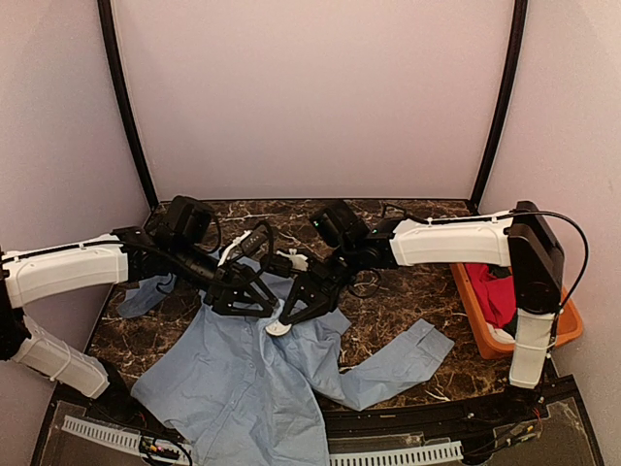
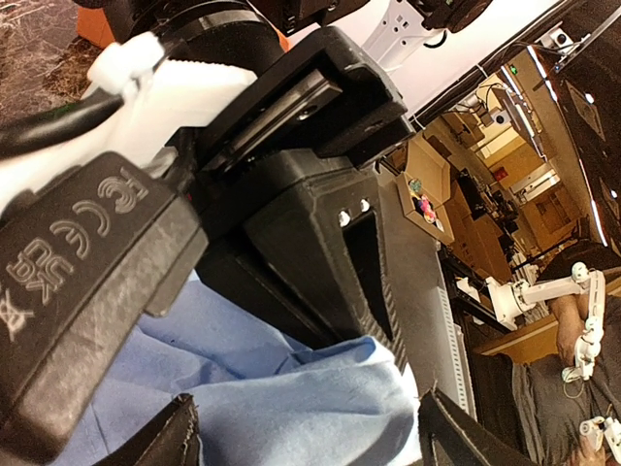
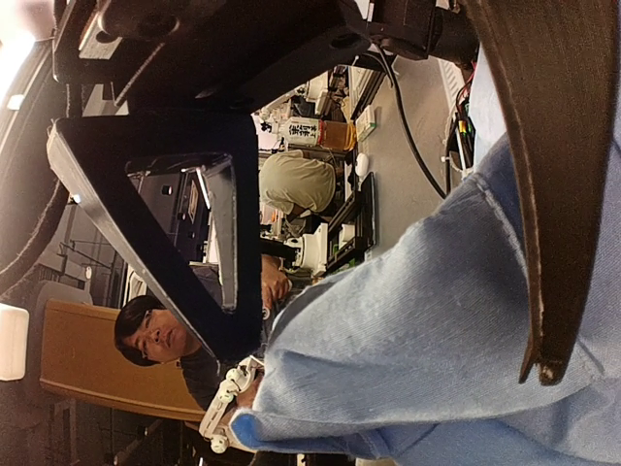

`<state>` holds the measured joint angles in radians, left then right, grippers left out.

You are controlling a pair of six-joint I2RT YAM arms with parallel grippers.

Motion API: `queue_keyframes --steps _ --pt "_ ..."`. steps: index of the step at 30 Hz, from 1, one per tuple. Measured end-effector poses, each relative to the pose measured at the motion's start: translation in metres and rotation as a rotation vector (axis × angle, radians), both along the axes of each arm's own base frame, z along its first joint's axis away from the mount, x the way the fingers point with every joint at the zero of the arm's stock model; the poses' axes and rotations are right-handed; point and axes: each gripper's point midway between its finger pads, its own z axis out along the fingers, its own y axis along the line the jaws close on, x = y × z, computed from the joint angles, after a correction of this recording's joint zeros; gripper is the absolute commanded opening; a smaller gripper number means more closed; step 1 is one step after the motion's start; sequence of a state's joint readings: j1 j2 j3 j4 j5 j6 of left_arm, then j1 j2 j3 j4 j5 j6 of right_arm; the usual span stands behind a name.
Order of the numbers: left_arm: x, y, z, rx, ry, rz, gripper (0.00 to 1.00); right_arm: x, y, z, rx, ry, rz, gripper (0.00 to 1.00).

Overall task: Pin the brooch onto the clothing
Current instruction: Pin the brooch onto the flattened clothing.

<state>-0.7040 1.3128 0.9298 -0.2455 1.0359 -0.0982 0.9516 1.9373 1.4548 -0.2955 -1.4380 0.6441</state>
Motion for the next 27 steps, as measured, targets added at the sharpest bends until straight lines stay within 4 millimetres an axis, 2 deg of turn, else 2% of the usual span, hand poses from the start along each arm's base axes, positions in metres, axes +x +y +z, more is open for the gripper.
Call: queue_keyframes --steps 27 --pt "-0.007 -0.001 -0.012 0.095 -0.007 -0.035 0.73 0.003 0.002 -0.007 -0.033 0.002 -0.013 0.00"
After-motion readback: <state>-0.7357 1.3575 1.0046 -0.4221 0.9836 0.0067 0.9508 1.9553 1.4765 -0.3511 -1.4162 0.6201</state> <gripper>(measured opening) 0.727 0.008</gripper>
